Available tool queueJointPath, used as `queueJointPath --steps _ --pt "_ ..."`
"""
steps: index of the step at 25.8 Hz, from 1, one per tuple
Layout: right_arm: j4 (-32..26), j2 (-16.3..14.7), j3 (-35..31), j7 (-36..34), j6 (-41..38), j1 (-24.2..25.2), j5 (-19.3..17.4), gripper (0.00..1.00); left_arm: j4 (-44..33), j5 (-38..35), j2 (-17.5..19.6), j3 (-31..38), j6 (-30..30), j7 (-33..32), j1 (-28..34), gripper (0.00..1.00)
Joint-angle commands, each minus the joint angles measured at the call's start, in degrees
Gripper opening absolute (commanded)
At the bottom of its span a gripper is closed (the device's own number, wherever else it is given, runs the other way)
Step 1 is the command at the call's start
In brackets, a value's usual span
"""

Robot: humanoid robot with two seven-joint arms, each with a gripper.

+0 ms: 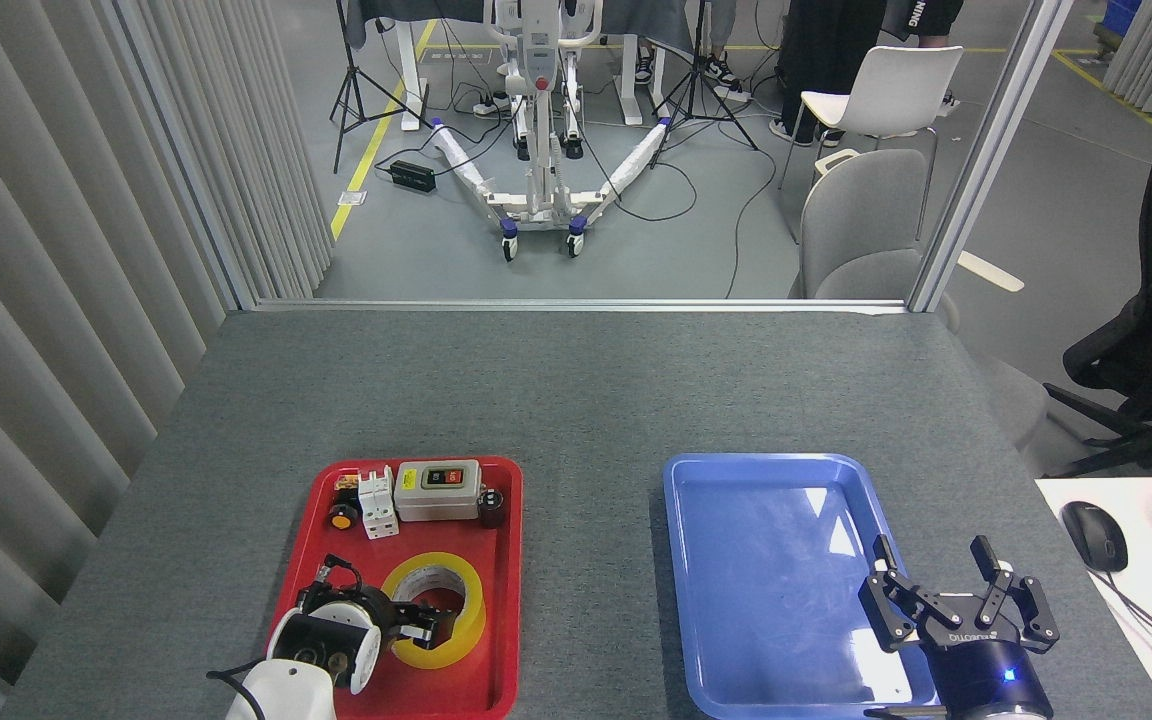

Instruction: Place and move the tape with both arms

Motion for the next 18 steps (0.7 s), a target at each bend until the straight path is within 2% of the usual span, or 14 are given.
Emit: queueJointPath --steps 1,3,6,12,18 --pt "0.0 0.8 0.0 0.2 0.0 -0.3 0.0 1.0 0.0 0.0 0.2 0.0 -0.3 -0.2 0.1 0.72" --pt "0.0 0.8 0.1 0.2 0.0 -0.3 0.0 1.0 0.1 0.0 0.2 0.0 -0.4 -0.2 0.0 0.66" --pt "0.0 0.8 0.1 0.2 0.0 -0.3 0.0 1.0 0.4 0.1 0.2 0.0 -0.5 -0.4 0.0 0.64" --pt "0.0 0.9 1.2 0.1 0.0 0.5 0.3 1.0 0.4 0.5 0.2 0.0 -1.3 -0.6 0.1 0.51" --pt "-0.1 0.8 1.5 0.1 0.0 1.2 0.4 1.0 0.4 1.2 0.2 0.0 -3.3 -0.7 0.0 0.51"
